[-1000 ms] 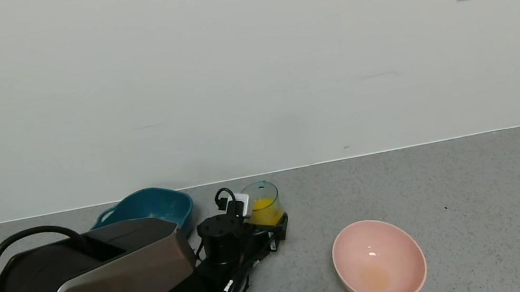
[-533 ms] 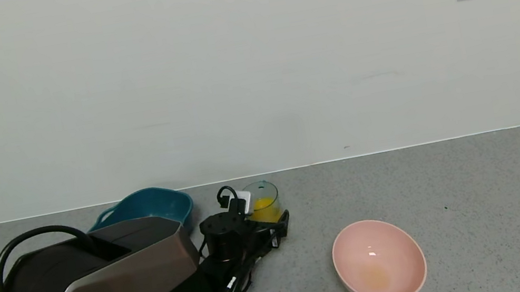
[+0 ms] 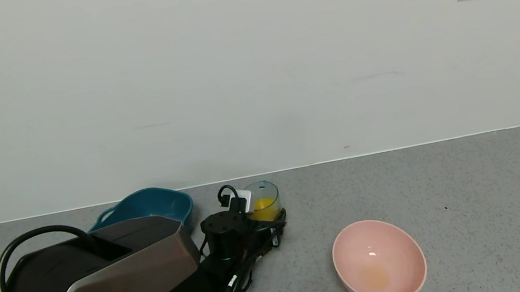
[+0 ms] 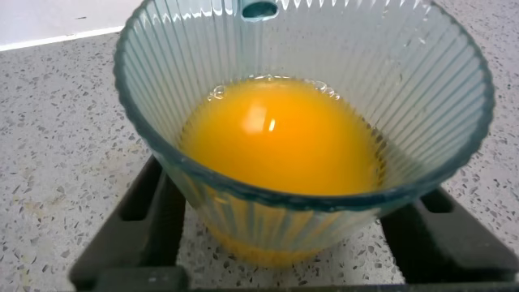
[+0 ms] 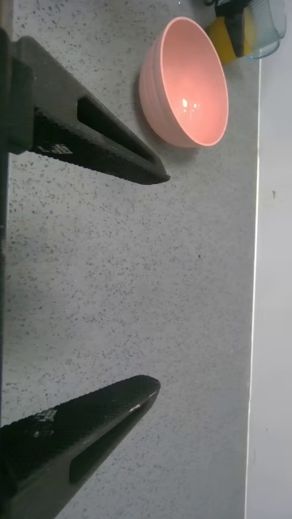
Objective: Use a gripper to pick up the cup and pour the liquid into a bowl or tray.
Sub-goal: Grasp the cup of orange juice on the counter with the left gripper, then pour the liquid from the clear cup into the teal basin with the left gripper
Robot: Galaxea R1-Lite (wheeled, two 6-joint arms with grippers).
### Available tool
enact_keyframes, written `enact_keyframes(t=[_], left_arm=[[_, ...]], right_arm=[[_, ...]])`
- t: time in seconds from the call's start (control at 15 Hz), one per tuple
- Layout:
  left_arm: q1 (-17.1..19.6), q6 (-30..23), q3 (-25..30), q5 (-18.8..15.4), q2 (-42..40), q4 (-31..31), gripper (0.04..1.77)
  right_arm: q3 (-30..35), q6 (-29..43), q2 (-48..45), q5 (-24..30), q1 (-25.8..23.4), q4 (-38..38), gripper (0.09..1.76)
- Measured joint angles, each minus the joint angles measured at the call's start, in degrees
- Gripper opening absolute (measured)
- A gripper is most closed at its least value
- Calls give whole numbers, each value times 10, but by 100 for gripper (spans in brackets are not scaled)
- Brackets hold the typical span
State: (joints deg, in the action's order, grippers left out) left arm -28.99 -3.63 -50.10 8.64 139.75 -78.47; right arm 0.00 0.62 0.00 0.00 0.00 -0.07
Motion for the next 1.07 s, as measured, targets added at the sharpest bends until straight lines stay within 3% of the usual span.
enact_keyframes(t=[0.33,0.47,1.07], left_arm=[[0,-23,0,7,0,1,130],[0,0,0,7,-1,2,129],[0,3,7,7,-29,23,129]], right_arm=[[0,0,0,0,0,0,171],[0,0,0,0,0,0,171],[0,0,0,0,0,0,171]])
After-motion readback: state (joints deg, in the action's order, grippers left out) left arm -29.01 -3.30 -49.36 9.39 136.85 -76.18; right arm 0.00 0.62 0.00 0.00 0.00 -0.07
